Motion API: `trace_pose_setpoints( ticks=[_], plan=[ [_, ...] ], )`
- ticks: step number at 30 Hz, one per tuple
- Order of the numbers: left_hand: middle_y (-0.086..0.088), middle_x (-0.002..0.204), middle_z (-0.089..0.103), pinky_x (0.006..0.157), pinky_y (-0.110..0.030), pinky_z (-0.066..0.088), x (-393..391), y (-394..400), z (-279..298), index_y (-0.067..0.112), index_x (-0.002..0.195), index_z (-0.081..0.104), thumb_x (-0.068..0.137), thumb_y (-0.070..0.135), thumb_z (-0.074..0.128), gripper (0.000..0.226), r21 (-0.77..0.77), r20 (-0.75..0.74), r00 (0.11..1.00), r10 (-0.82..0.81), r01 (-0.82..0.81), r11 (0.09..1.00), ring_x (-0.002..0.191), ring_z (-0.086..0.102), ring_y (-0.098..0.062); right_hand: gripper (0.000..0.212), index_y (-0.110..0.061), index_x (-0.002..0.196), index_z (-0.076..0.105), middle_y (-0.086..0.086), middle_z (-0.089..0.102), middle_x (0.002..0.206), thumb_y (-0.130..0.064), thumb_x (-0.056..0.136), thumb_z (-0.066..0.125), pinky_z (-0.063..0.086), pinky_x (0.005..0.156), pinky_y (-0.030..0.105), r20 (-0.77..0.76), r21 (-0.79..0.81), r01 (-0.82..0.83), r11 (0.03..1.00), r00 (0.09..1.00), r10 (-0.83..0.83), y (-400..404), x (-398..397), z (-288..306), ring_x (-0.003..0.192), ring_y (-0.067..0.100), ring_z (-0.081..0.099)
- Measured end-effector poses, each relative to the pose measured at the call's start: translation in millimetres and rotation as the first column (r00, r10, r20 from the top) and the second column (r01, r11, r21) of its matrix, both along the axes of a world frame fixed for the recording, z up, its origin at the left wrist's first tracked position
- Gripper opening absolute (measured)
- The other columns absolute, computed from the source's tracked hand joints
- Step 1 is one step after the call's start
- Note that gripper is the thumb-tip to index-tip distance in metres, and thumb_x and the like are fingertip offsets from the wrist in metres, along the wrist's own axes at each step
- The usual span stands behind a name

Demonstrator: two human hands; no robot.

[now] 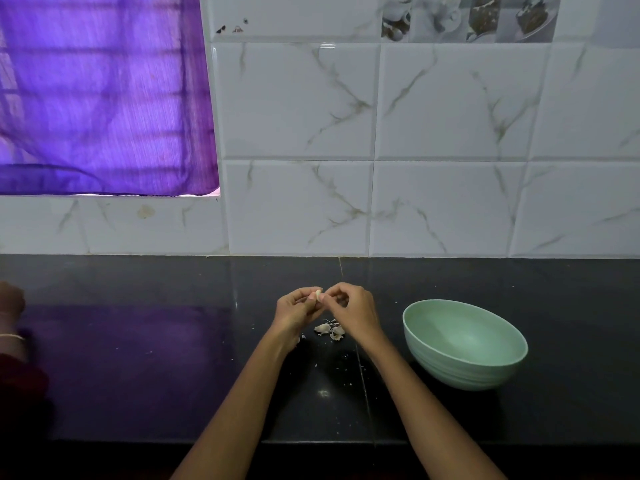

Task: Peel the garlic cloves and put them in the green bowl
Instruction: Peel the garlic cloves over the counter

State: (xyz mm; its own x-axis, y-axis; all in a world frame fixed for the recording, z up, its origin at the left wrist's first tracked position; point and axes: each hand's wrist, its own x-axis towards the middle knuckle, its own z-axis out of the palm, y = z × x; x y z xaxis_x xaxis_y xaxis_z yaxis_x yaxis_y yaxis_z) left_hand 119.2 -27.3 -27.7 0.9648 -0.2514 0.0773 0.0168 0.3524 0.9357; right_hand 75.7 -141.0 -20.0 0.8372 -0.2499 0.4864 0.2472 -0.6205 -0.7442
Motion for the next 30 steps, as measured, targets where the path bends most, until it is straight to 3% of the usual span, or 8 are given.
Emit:
trace_pose_setpoints(
  ticks=[4, 7, 9, 13, 18, 24, 30],
  plan=[
    [-0.012, 0.079, 0.067, 0.067, -0.020, 0.058, -2.2, -0.4, -0.6, 0.004, 0.083, 0.064, 0.090, -0.004, 0.052, 0.016, 0.042, 0.022, 1.000, -0.017, 0.016, 0.999, 0.068, 0.068, -0.013, 0.012, -0.013, 0.073, 0.070, -0.003, 0.065, 0.065, -0.023, 0.078, 0.071, 0.043, 0.057, 0.015, 0.036, 0.060, -0.026, 0.998, 0.999, 0.024, -1.9, 2.9, -2.3, 0.058, 0.000, 0.055],
    [-0.010, 0.073, 0.069, 0.066, -0.020, 0.058, -2.7, 0.4, -1.4, 0.002, 0.084, 0.066, 0.087, -0.006, 0.057, 0.012, 0.016, 0.071, 0.997, -0.005, 0.004, 1.000, 0.065, 0.069, -0.011, 0.009, -0.013, 0.071, 0.071, -0.005, 0.063, 0.060, -0.017, 0.079, 0.070, 0.048, 0.055, 0.025, 0.031, 0.128, -0.028, 0.991, 0.999, 0.024, -2.7, 2.4, -1.0, 0.051, 0.002, 0.053],
    [-0.006, 0.073, 0.071, 0.068, -0.020, 0.058, -3.7, 0.9, -2.0, 0.000, 0.090, 0.068, 0.083, -0.004, 0.063, 0.010, 0.044, 0.166, 0.986, 0.005, -0.013, 0.999, 0.068, 0.069, -0.011, 0.011, -0.012, 0.072, 0.070, 0.001, 0.065, 0.064, -0.012, 0.082, 0.065, 0.048, 0.046, 0.024, 0.026, 0.203, -0.038, 0.978, 0.999, 0.033, -2.9, 1.4, 0.1, 0.044, 0.004, 0.053],
    [-0.009, 0.079, 0.070, 0.069, -0.022, 0.057, -1.9, 2.6, -3.7, 0.005, 0.088, 0.070, 0.072, -0.008, 0.072, 0.021, 0.138, 0.325, 0.944, 0.052, -0.102, 0.985, 0.073, 0.069, -0.014, 0.013, -0.005, 0.078, 0.071, 0.013, 0.070, 0.076, -0.010, 0.085, 0.060, 0.047, 0.043, 0.022, 0.008, 0.347, -0.107, 0.932, 0.994, 0.111, -3.4, 0.6, 0.3, 0.059, 0.021, 0.059],
    [-0.011, 0.078, 0.070, 0.066, -0.022, 0.057, 0.9, 3.6, -3.8, 0.006, 0.086, 0.071, 0.070, -0.009, 0.073, 0.022, 0.153, 0.342, 0.936, 0.083, -0.142, 0.978, 0.072, 0.069, -0.016, 0.013, -0.006, 0.082, 0.071, 0.018, 0.070, 0.084, -0.010, 0.085, 0.059, 0.046, 0.045, 0.024, -0.022, 0.383, -0.143, 0.913, 0.986, 0.164, -4.3, 1.4, -1.3, 0.073, 0.035, 0.064],
    [-0.012, 0.081, 0.070, 0.067, -0.021, 0.057, 5.1, 3.3, -6.8, -0.001, 0.097, 0.070, 0.072, -0.009, 0.071, 0.026, 0.212, 0.332, 0.942, 0.054, -0.131, 0.968, 0.075, 0.068, -0.020, 0.013, -0.004, 0.080, 0.070, 0.013, 0.064, 0.074, -0.006, 0.083, 0.057, 0.043, 0.041, 0.019, -0.034, 0.332, -0.107, 0.937, 0.992, 0.125, -4.8, 4.3, -2.1, 0.061, 0.017, 0.055],
    [-0.005, 0.073, 0.072, 0.068, -0.021, 0.057, 4.0, 2.6, -5.7, -0.003, 0.100, 0.068, 0.076, -0.011, 0.067, 0.025, 0.205, 0.299, 0.954, 0.025, -0.090, 0.975, 0.070, 0.068, -0.015, 0.012, -0.004, 0.077, 0.069, 0.010, 0.064, 0.071, -0.007, 0.080, 0.058, 0.041, 0.039, 0.018, -0.020, 0.295, -0.062, 0.953, 0.997, 0.071, -4.8, 8.1, -3.4, 0.057, 0.012, 0.053]
  ],
)
